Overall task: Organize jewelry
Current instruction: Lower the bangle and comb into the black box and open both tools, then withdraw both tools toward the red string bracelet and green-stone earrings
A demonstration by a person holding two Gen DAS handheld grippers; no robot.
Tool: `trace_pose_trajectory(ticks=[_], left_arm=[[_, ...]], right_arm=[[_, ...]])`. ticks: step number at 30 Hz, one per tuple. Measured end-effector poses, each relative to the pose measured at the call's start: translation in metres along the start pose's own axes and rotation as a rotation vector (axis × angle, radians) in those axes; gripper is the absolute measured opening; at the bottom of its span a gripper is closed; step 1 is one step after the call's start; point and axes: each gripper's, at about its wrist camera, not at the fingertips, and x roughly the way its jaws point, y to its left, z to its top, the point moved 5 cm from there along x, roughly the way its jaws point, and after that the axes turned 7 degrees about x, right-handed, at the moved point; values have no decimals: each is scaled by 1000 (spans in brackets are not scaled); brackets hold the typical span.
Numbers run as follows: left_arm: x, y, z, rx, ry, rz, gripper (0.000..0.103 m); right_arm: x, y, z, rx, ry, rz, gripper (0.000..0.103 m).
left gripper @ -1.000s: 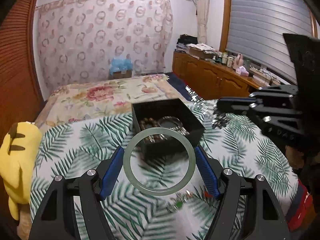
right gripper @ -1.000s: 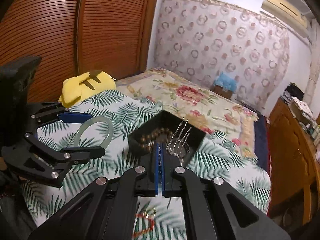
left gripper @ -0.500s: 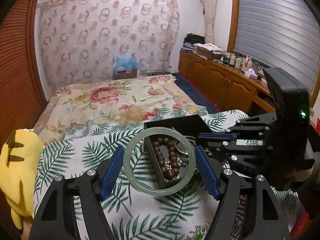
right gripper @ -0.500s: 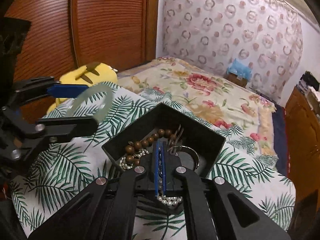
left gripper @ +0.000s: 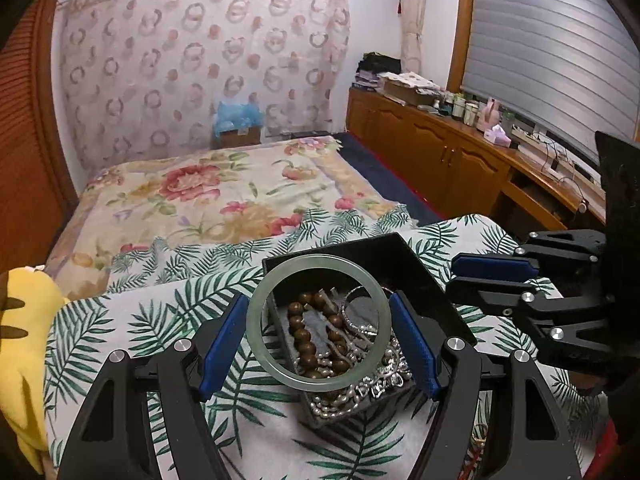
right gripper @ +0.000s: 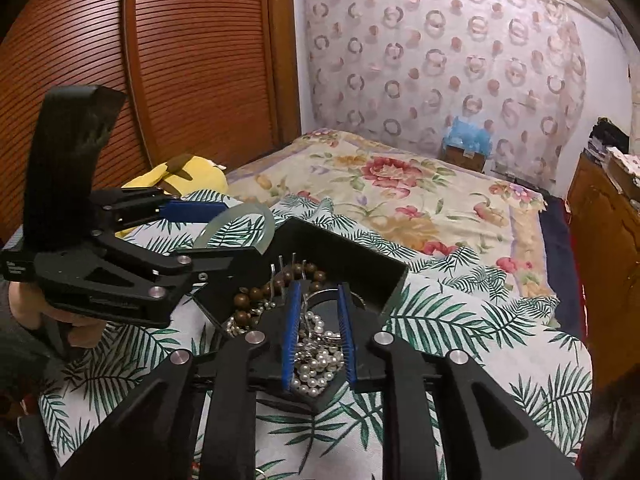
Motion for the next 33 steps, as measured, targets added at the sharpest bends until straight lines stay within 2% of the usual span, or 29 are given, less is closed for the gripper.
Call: trace_pose_trajectory(ticks=[8, 19, 22, 31, 32, 33], left_arm=[[20, -11, 3, 33, 38, -11, 69], [25, -20, 1, 47, 59, -15, 69], [21, -23, 0, 49, 49, -17, 73], [-10, -34, -11, 60, 13, -41, 74], [-15, -36, -14, 61, 11, -44, 74], [-21, -36, -21, 63, 13, -46, 74]], right_arm=[[0, -11, -13, 8, 16, -41, 21], [-14, -23, -32, 55, 22, -71, 21], [-20, -25, -36, 70, 18, -66, 21], [-38, -11, -62, 85, 33, -56, 21], [-40, -9, -65, 87, 38, -52, 22], [-42, -7, -69, 88, 44, -47, 29]])
